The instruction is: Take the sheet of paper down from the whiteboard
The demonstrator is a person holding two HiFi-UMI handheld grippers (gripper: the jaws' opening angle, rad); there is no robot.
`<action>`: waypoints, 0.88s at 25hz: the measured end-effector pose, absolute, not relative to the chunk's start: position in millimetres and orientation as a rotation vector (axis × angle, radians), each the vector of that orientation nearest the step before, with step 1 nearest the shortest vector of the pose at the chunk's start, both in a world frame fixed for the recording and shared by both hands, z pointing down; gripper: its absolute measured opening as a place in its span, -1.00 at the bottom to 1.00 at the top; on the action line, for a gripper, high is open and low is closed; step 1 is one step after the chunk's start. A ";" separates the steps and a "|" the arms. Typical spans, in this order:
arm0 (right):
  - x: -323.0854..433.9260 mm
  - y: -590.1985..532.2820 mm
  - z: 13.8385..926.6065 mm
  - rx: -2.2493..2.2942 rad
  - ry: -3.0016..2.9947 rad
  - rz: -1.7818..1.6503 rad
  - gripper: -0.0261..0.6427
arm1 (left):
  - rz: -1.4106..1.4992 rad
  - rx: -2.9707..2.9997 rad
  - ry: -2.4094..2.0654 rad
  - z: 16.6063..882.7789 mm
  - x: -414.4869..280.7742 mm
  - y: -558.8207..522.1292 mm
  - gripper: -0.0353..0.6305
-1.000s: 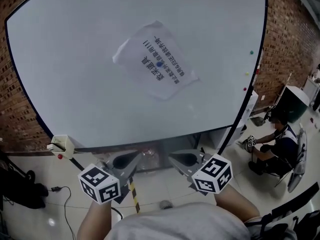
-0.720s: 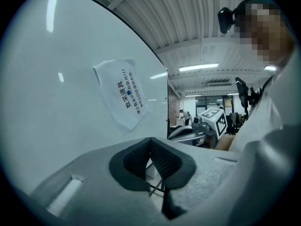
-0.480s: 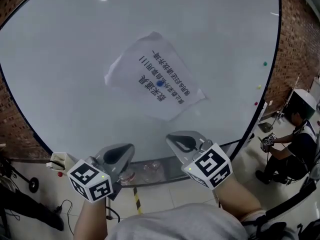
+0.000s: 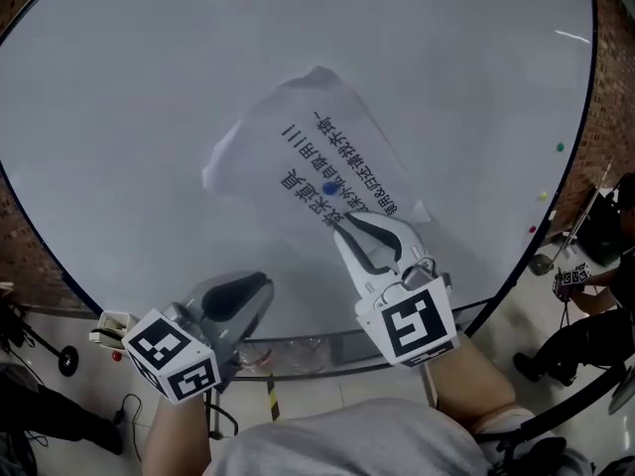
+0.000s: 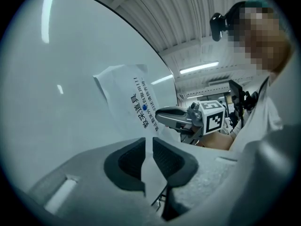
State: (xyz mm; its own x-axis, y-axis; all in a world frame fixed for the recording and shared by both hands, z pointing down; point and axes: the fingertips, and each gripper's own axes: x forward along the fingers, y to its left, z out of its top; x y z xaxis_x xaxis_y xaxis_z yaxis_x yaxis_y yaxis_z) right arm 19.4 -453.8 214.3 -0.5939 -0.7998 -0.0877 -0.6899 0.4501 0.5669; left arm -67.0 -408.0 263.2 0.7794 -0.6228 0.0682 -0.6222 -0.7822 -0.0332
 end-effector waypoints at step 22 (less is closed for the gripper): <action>5.3 -486.3 188.1 1.436 -2.231 -1.198 -0.67 | 0.008 -2.742 1.127 188.8 -108.7 -468.0 -0.50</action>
State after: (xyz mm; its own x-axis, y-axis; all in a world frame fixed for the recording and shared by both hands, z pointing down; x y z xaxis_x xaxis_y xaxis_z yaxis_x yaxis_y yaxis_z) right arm 5.3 -486.3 188.1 -0.4931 -0.8403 -0.2253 -0.6519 0.1855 0.7352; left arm -108.7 -468.0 188.8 0.7133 -0.6972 -0.0718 -0.6982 -0.6976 -0.1608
